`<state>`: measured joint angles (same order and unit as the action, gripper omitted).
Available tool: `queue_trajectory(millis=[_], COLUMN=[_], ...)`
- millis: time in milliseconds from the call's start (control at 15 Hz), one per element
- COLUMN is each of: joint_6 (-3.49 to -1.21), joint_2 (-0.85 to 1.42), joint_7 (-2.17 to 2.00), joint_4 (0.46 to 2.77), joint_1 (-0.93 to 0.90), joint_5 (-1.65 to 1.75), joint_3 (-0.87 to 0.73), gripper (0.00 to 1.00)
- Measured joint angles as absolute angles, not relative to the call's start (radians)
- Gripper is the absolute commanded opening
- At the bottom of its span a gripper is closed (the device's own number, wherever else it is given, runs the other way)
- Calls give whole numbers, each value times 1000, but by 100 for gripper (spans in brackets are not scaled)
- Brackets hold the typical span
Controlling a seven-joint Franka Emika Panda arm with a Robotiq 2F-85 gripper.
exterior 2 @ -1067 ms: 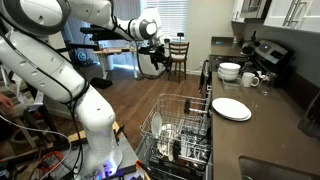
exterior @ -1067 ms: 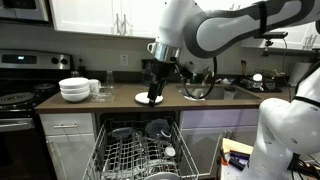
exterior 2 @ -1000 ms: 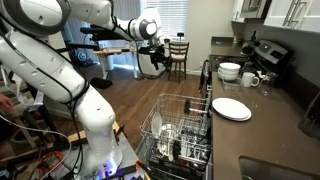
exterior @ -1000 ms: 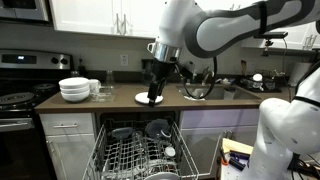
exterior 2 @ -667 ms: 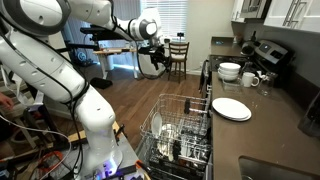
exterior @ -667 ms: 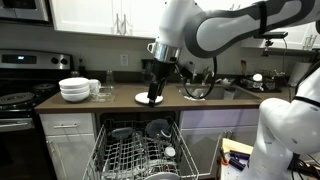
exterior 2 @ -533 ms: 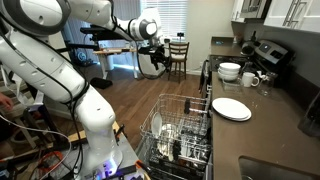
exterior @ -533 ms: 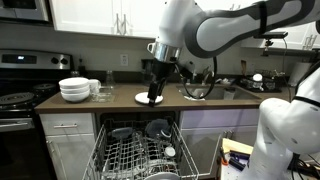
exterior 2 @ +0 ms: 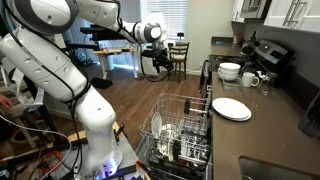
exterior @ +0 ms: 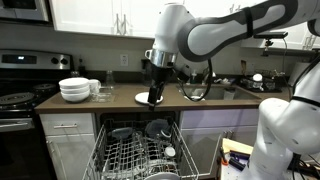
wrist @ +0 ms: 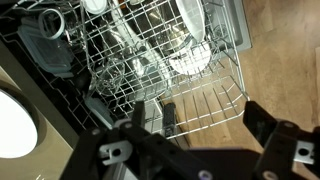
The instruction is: Remove the plate from the dishwasher and put it on the top of the white plate
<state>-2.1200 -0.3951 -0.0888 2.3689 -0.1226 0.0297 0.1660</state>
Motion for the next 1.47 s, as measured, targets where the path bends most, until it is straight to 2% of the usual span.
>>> queue_trajectory(millis=[533,1067,1467], joint_6=[-2059,-1870,-1851], joint_2=[-165,71,198], joint_7=[91,104,104], joint_4=[2243,2069,1993], joint_1=[-169,-177,-176], joint_5=[-49,-44,21], joint_3=[132,152,152], gripper=[100,100,100])
